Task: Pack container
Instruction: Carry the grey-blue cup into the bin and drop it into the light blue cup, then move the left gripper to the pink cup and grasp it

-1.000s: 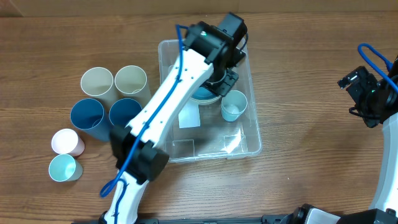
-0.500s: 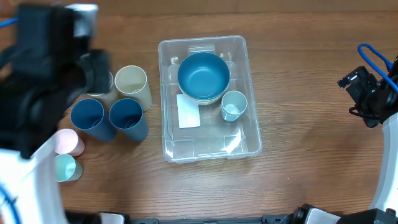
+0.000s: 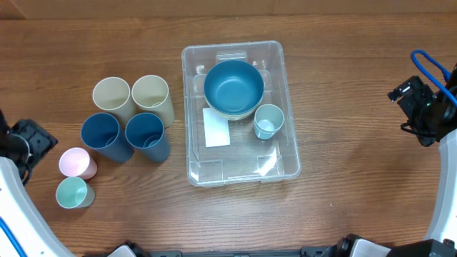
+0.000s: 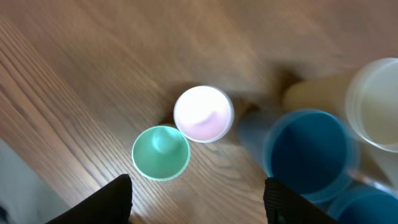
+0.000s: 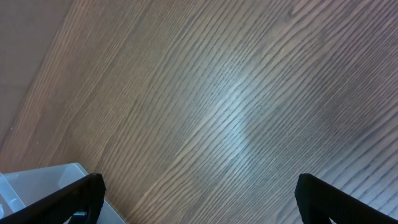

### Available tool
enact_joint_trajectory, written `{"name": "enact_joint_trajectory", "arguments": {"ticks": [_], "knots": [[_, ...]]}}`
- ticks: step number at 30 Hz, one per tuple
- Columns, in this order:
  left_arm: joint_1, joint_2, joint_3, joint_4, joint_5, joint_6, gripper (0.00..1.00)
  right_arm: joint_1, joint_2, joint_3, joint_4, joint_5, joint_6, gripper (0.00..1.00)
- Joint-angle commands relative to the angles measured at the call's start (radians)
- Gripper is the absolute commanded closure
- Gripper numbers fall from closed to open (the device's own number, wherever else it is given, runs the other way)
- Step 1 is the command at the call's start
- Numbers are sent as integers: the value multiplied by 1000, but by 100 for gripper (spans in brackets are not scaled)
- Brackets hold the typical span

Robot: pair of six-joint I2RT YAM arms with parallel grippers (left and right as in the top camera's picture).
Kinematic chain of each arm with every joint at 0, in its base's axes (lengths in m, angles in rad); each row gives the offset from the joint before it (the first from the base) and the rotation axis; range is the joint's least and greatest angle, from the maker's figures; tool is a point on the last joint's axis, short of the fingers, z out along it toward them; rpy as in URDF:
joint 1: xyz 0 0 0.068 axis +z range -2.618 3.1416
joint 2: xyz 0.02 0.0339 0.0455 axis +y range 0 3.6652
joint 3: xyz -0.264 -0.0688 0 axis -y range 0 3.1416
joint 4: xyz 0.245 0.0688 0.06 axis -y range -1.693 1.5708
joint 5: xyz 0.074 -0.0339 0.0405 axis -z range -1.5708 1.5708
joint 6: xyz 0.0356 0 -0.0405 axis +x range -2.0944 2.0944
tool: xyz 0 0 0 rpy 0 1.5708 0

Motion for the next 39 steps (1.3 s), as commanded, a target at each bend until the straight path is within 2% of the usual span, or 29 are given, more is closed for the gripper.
{"name": "enact_joint_trajectory", "arguments": {"ticks": [1,4,6,13,23,25,34,39], "knots": [[65,33,-134,103,100,71,32,-3,0,8,5,-2,8,0],[60,93,-190,158,111,145,30,-3,0,8,5,-2,8,0],[59,140,-198,164,106,161,34,-3,0,8,5,-2,8,0],[59,303,-198,207,60,160,47,-3,0,8,5,-2,8,0],[58,472,-198,245,47,159,52,-3,0,8,5,-2,8,0],[53,489,-198,251,28,159,57,-3,0,8,5,-2,8,0],[54,499,-198,288,26,159,95,-3,0,8,5,-2,8,0],[55,492,-194,288,-24,113,96,-3,0,8,4,-2,8,0]]}}
